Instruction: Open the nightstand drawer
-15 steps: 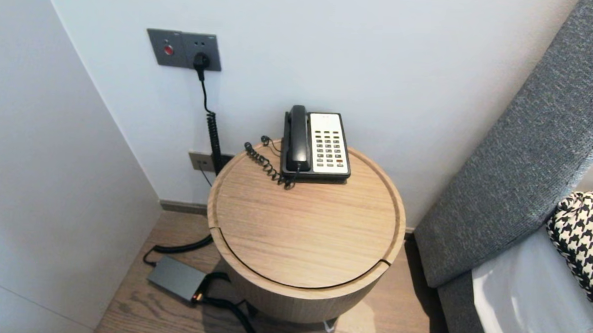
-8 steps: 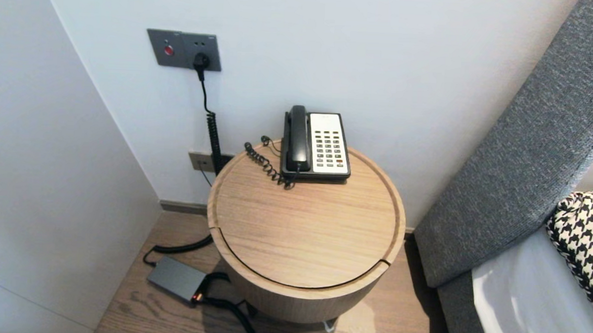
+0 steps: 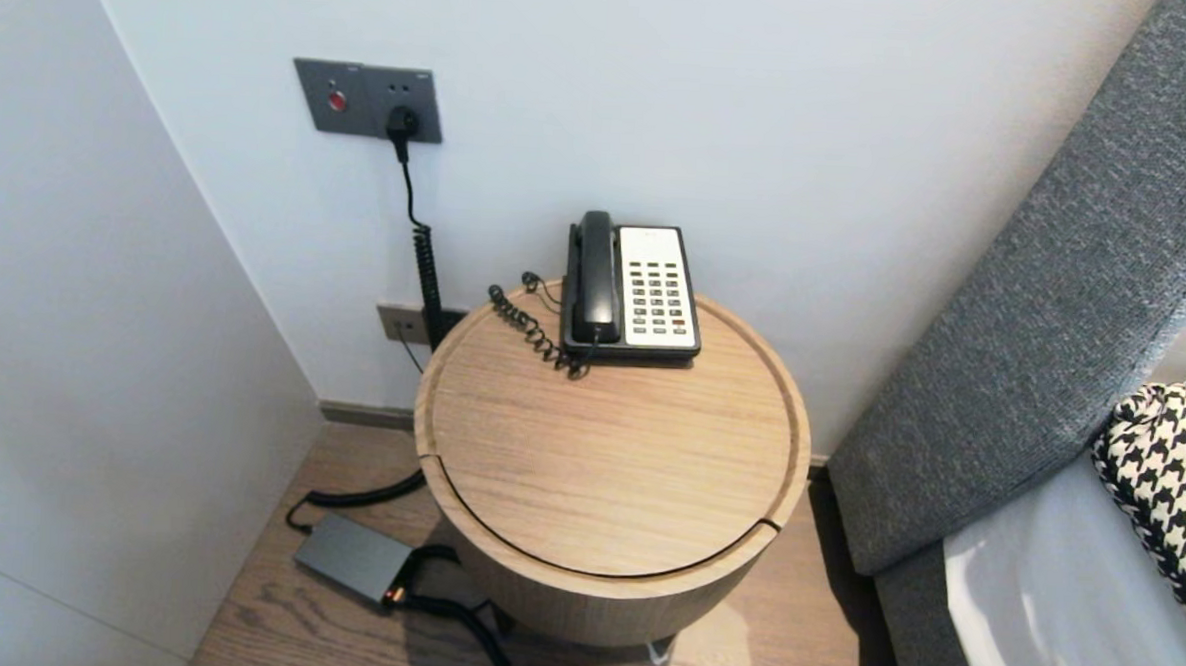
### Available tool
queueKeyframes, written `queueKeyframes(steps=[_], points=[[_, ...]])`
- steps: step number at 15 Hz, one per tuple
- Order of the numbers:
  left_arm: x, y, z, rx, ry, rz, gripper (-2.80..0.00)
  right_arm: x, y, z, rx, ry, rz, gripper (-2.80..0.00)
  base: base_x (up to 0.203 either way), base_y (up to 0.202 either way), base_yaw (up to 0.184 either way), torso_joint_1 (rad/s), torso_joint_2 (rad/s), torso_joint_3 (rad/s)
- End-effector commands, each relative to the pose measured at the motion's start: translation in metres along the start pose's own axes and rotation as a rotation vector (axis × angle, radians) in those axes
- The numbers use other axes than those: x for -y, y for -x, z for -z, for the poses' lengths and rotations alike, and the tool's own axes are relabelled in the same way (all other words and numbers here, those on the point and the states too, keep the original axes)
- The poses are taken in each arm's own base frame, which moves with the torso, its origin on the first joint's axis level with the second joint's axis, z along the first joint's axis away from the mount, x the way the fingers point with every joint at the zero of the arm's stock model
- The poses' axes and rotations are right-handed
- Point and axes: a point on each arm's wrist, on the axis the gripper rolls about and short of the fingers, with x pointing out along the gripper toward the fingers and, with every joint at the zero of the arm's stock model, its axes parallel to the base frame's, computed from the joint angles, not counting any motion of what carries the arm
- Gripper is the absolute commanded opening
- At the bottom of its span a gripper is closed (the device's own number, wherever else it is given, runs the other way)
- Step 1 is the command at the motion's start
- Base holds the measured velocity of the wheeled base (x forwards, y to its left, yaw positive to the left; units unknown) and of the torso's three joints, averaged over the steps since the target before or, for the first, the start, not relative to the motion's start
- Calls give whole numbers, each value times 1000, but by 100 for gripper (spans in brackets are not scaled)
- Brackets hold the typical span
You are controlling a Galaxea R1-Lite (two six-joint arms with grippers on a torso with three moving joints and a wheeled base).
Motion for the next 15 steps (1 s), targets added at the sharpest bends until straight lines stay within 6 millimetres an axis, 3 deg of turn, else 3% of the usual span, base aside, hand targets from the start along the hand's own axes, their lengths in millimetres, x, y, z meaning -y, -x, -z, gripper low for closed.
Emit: queueKeyframes(steps=[1, 8, 15], points=[[0, 0, 3, -7, 0, 0, -280, 1, 5, 9, 51, -2, 16, -280, 0, 0, 0, 0, 0, 0], [0, 0, 3, -7, 0, -1, -280, 1, 7, 11, 72, 8, 91, -280, 0, 0, 0, 0, 0, 0], [0, 0, 3, -7, 0, 0, -280, -1, 21, 19, 242, 85, 126, -280, 0, 0, 0, 0, 0, 0]])
